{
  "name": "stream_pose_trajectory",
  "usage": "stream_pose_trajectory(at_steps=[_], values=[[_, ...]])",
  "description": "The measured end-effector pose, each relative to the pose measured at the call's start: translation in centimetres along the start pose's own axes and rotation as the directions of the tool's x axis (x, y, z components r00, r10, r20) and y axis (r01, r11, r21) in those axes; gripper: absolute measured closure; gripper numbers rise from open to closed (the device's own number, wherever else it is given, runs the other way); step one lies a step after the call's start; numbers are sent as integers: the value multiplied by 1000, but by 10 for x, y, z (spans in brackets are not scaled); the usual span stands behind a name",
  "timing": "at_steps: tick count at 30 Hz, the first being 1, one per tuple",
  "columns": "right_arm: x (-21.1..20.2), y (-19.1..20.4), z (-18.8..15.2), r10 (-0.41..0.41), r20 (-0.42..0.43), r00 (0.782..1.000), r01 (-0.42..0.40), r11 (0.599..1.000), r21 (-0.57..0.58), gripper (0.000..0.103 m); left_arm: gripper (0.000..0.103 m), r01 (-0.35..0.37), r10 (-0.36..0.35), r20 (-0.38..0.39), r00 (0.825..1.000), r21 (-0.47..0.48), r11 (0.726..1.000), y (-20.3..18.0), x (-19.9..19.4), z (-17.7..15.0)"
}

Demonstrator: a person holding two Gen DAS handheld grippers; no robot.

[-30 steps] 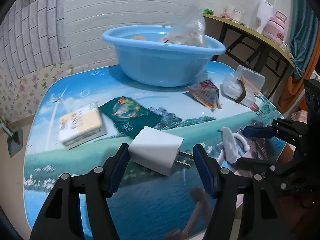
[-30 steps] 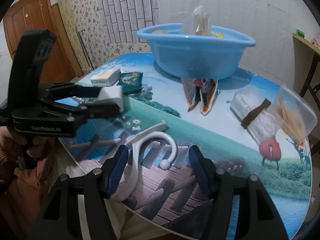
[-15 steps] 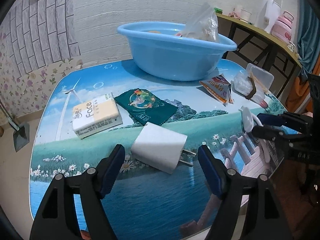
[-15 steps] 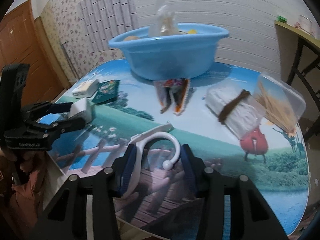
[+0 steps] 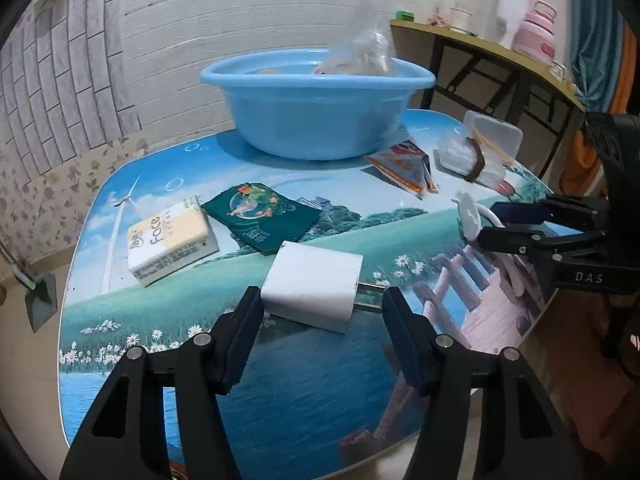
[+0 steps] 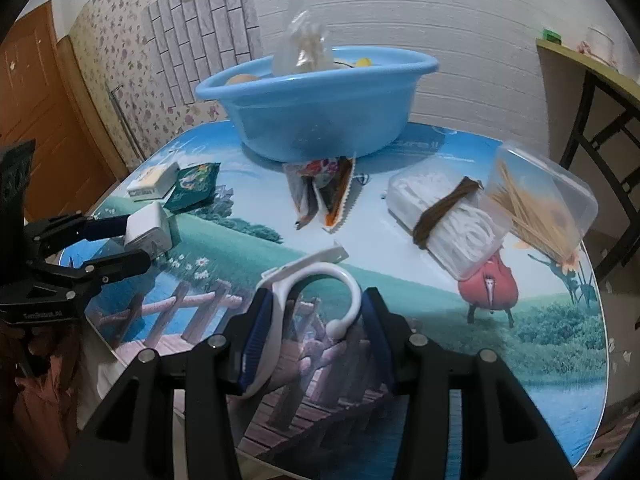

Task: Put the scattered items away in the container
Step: 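Grasp the white hook earphone with the right tool while the left tool grasps the white charger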

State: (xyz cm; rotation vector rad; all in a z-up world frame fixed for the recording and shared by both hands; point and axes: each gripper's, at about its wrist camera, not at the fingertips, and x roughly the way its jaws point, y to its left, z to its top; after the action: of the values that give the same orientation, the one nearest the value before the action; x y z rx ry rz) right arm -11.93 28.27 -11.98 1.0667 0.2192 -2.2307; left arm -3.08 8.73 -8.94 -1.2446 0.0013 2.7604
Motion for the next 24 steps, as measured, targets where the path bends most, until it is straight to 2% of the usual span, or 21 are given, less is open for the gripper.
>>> stream_pose_trajectory(at_steps=[5,9,14,18,21,24], values=[[1,2,-1,6,0,1000,-6,1000,-17,56,41,8,-7,-16,1000,36,999,-3,1,-1],[1,1,-1,12,2,1000,-12,1000,-13,56,32,-9,12,-30,999,107,994,-11,4,-5],[1,2,-1,10,2,1000,-10,1000,-18,54,30,-16,18,-28,999,84,996,-3,7,-1],[3,7,-2,13,-1,1000,-13,999,-49,45,30,-25,27,-21,999,74,997,1,11,4],[4,12,-3,3,-4,1000,-4,997,-71,40,31,3,-2,-18,1000,59,998,3,16,5],[6,13,-3,-4,0,1000,4,997,-79,38,43,1,-1,-3,1000,27,1000,8,14,5]])
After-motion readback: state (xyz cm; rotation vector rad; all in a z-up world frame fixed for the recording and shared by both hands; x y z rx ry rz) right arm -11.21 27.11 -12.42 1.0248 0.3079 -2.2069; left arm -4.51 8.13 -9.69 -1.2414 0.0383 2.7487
